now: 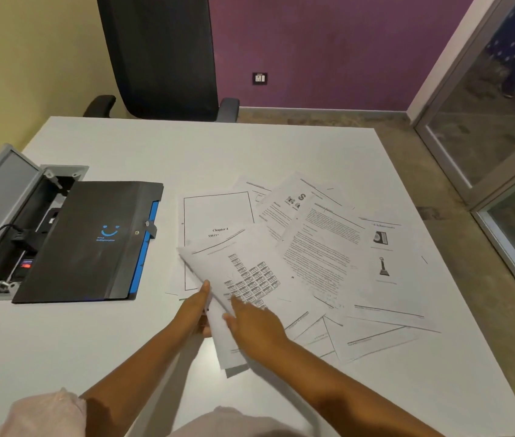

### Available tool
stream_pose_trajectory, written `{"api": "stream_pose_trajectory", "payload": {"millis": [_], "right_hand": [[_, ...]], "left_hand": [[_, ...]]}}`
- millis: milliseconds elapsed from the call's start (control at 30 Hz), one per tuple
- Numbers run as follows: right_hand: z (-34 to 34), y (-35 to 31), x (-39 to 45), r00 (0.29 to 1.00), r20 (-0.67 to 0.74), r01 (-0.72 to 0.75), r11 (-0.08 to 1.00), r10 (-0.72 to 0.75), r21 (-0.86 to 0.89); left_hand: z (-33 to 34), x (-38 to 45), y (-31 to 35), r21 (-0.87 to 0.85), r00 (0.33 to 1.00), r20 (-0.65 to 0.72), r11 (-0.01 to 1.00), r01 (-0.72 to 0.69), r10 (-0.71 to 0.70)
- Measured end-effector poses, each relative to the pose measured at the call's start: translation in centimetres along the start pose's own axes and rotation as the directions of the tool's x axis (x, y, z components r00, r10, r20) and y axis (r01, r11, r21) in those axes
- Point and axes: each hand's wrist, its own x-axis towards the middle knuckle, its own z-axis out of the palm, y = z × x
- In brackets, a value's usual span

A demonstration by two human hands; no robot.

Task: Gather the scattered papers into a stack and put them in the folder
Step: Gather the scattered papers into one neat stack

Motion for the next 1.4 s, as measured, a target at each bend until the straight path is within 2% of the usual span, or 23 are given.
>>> {"api": "stream_pose_trajectory", "payload": {"millis": [100, 167, 267, 367, 433, 533, 600, 800, 967, 1067, 1167, 1400], "right_hand": [[-0.2, 0.7, -0.1, 0.998, 0.062, -0.007, 0.992, -0.001, 0.123], [-0.4, 1.7, -0.1, 0.999, 0.050, -0.029, 0.980, 0.019, 0.197], [-1.2, 3.8, -0.3, 0.997, -0.053, -0.034, 0.966, 0.049, 0.258], [-2.9, 6.5, -0.5, 0.969, -0.233, -0.020, 0.968, 0.079, 0.248], [-4.7, 8.7, -0.4, 0.923, -0.348, -0.076, 0.965, 0.164, 0.253], [-8.2, 11.4, -0.3, 0.868, -0.387, -0.137, 0.899, 0.312, 0.416], [-10.3, 12.3, -0.3, 0.854, -0.391, -0.098, 0.843, 0.344, 0.529], [-14.1, 11.1, -0.8, 0.853, -0.482, 0.184, 0.750, 0.199, 0.635], [-13.3, 10.2, -1.3, 0.831, -0.521, 0.264, 0.686, 0.194, 0.678], [-12.2, 10.0, -1.6, 0.790, -0.525, 0.273, 0.585, 0.316, 0.764], [-11.9, 9.6, -1.7, 0.779, -0.471, 0.249, 0.486, 0.413, 0.838], [-13.2, 8.1, -2.6, 0.765, -0.514, 0.369, 0.389, 0.389, 0.844]], "left_hand": [[0.5, 0.0, 0.3, -0.032, 1.000, -0.007, 0.999, -0.008, 0.008], [0.8, 0.3, 0.2, -0.008, 0.999, -0.039, 0.999, -0.034, 0.034], [0.8, 0.6, 0.6, 0.050, 0.994, -0.077, 0.996, -0.072, 0.076], [0.8, 0.5, 2.0, 0.112, 0.988, -0.061, 0.984, -0.136, 0.143], [0.9, 0.2, 3.3, 0.129, 0.980, -0.004, 0.972, -0.199, 0.201], [1.0, -0.6, 5.4, 0.054, 0.955, 0.097, 0.956, -0.287, 0.281], [1.1, -1.2, 6.8, 0.002, 0.942, 0.134, 0.951, -0.310, 0.307], [1.5, -2.5, 9.5, -0.147, 0.895, 0.199, 0.915, -0.376, 0.399], [2.0, -3.4, 9.8, -0.231, 0.877, 0.159, 0.881, -0.413, 0.453], [2.4, -4.0, 9.8, -0.198, 0.855, 0.182, 0.870, -0.451, 0.485], [3.0, -4.5, 10.4, -0.205, 0.822, 0.167, 0.835, -0.511, 0.544], [4.1, -5.5, 12.6, -0.234, 0.751, 0.140, 0.758, -0.609, 0.646]]}}
